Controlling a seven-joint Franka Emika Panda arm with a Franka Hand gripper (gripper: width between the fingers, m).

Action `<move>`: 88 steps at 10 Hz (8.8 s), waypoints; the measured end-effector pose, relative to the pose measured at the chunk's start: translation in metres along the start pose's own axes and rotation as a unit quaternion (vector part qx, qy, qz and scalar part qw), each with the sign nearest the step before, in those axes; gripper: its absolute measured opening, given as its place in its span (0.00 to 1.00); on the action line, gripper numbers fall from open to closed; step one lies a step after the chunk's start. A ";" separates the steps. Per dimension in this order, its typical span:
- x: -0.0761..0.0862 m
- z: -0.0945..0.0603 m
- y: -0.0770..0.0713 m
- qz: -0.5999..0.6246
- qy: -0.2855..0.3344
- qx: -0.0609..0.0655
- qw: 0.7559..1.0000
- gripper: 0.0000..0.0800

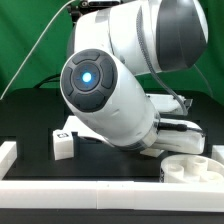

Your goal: Assemble stool

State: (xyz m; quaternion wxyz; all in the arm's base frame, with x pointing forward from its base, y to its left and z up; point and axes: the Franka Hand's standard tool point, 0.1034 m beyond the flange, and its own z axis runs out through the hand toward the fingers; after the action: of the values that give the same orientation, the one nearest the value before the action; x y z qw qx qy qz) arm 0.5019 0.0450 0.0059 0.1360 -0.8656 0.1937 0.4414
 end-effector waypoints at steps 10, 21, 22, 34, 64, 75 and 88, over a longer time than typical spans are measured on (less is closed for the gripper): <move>-0.019 -0.041 -0.012 -0.053 -0.003 -0.002 0.999 0.42; -0.021 -0.093 -0.026 -0.126 0.085 0.003 0.988 0.42; -0.021 -0.094 -0.026 -0.123 0.123 0.006 0.985 0.42; -0.010 -0.157 -0.046 -0.225 0.528 -0.047 0.818 0.42; -0.007 -0.143 -0.136 -0.309 0.618 -0.079 0.718 0.42; 0.001 -0.131 -0.128 -0.304 0.647 -0.076 0.696 0.42; 0.002 -0.126 -0.124 -0.301 0.675 -0.071 0.670 0.42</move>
Offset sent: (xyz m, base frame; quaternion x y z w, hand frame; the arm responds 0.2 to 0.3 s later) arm 0.0014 0.0004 0.0002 -0.0012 0.0005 -0.0025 1.0000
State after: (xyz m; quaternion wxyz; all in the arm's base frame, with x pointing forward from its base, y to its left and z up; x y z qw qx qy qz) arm 0.6488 0.1036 0.0844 0.0316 -0.9456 -0.0699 -0.3161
